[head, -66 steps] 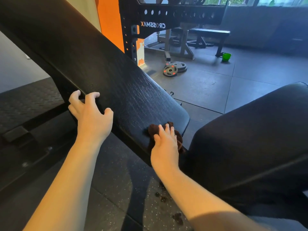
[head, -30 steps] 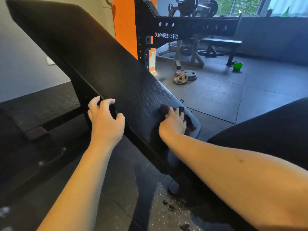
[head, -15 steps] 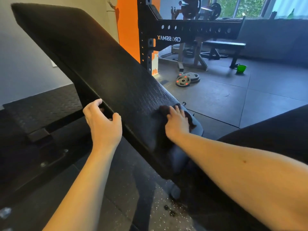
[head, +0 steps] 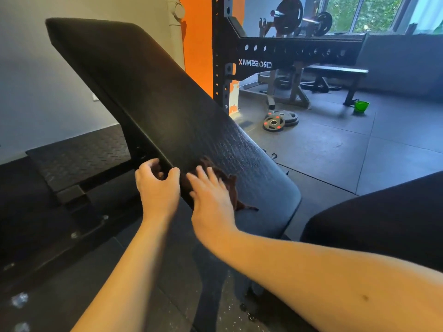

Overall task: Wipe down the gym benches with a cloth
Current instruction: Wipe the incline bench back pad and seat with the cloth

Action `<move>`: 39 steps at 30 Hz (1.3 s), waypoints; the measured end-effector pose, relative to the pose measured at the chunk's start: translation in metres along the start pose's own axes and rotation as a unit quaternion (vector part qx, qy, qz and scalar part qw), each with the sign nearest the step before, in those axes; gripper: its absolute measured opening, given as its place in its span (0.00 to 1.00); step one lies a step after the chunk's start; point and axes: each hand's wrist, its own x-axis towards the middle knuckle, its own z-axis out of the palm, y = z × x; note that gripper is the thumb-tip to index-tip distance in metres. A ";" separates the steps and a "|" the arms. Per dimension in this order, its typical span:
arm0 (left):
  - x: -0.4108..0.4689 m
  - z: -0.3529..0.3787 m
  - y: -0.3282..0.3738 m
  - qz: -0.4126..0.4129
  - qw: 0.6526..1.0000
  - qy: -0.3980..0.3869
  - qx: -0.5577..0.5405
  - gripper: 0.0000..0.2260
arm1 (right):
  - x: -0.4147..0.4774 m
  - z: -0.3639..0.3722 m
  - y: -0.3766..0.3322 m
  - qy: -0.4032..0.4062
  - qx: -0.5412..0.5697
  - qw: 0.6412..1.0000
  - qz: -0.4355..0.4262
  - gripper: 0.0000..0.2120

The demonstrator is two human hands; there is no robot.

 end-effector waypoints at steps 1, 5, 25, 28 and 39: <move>0.001 0.001 -0.002 0.003 1.000 0.004 -0.012 0.21 | -0.005 0.001 -0.002 -0.010 0.005 1.000 -0.007 0.23; 0.005 -0.001 -0.006 0.010 0.999 0.017 -0.028 0.16 | 0.007 -0.002 0.004 -0.031 0.019 0.999 -0.020 0.23; 0.014 -0.018 0.003 0.001 1.000 -0.005 0.016 0.11 | 0.068 -0.031 -0.025 -0.030 -0.009 0.999 -0.034 0.18; 0.014 -0.018 0.015 -0.008 0.999 0.020 -0.029 0.07 | 0.094 -0.058 -0.042 -0.044 0.161 0.985 0.052 0.13; 0.022 -0.041 0.056 0.155 0.969 0.082 0.177 0.20 | 0.124 -0.061 -0.081 -0.169 0.373 0.901 0.143 0.08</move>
